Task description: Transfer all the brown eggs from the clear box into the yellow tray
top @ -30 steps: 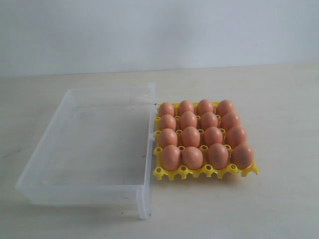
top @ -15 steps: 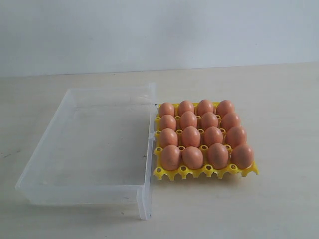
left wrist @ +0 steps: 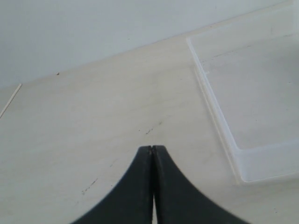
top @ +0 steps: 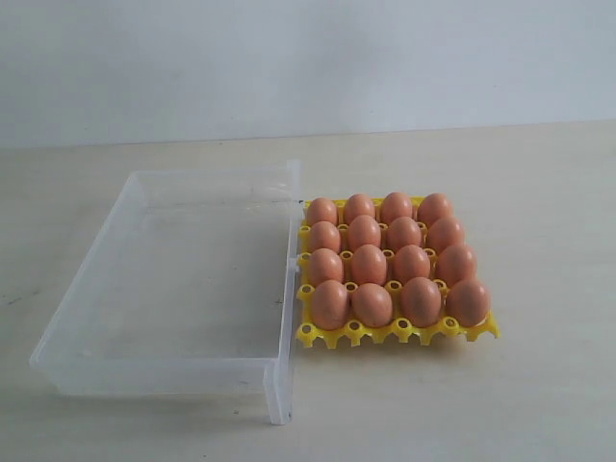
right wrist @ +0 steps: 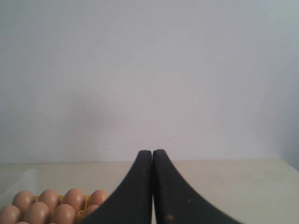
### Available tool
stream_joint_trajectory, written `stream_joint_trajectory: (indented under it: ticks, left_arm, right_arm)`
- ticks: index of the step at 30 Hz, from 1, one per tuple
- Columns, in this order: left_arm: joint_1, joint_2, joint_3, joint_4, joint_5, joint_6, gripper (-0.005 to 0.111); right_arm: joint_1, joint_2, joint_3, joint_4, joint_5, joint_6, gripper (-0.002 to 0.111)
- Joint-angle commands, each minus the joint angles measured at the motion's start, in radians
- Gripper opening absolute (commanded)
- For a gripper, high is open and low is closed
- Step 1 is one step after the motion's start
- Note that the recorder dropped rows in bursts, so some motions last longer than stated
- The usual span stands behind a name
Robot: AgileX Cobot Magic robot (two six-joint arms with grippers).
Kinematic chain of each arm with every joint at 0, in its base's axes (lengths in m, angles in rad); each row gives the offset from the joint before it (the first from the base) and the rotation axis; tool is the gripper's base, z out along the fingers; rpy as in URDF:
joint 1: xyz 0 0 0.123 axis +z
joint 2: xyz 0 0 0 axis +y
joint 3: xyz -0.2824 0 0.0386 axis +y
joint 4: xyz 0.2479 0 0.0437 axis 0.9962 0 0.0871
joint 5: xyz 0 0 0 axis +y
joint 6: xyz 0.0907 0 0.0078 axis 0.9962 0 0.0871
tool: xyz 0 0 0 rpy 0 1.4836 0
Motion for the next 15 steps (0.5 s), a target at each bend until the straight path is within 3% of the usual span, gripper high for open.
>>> stream_joint_trajectory:
  ticks: [1,15]
  left_arm:
    - [-0.002,-0.006,-0.004,0.000,-0.006,-0.005,0.000]
    - [-0.002,-0.006,-0.004,0.000,-0.006,-0.005,0.000]
  right_arm:
    - [-0.006,-0.006,0.004,-0.019,0.006,-0.028,0.000]
    - [-0.006,-0.006,0.004,0.123,0.105,-0.037,0.000]
